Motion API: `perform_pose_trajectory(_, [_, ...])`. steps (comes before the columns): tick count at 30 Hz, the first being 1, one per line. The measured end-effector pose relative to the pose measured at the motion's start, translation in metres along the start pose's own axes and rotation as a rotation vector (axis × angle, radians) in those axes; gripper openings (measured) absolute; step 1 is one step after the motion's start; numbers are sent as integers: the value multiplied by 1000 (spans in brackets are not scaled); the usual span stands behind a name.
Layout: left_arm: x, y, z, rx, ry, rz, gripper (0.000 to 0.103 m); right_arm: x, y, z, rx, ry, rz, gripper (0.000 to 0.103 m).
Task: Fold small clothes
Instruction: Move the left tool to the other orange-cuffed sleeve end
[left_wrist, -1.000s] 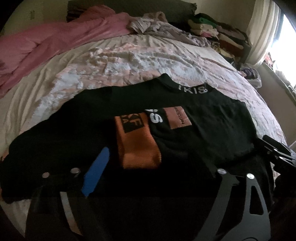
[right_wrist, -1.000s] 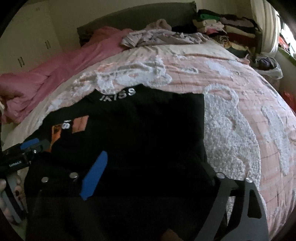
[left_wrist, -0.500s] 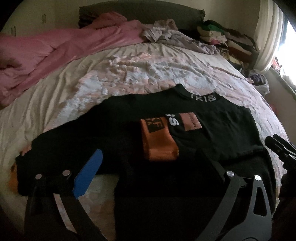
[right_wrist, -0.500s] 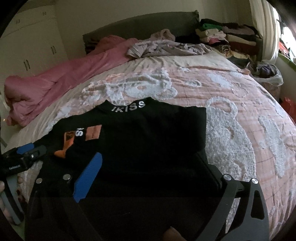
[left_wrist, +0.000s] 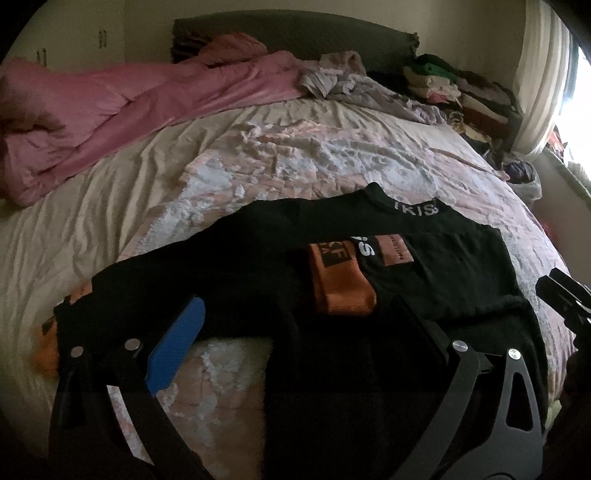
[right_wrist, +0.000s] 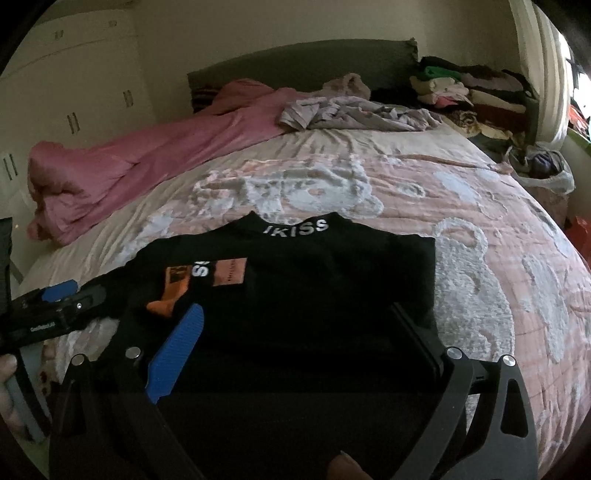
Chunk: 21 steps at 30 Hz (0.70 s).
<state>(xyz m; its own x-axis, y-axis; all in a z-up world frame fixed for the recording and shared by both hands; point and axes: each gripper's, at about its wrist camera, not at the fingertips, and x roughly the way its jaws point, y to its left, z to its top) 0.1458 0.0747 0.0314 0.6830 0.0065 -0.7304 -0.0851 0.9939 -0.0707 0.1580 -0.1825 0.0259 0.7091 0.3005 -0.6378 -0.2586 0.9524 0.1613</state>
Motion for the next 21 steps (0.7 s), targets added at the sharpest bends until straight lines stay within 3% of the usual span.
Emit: perform_pose_trajectory(21, [-29, 59, -10, -105, -41, 52, 93, -12, 80, 4, -114, -4, 98, 98])
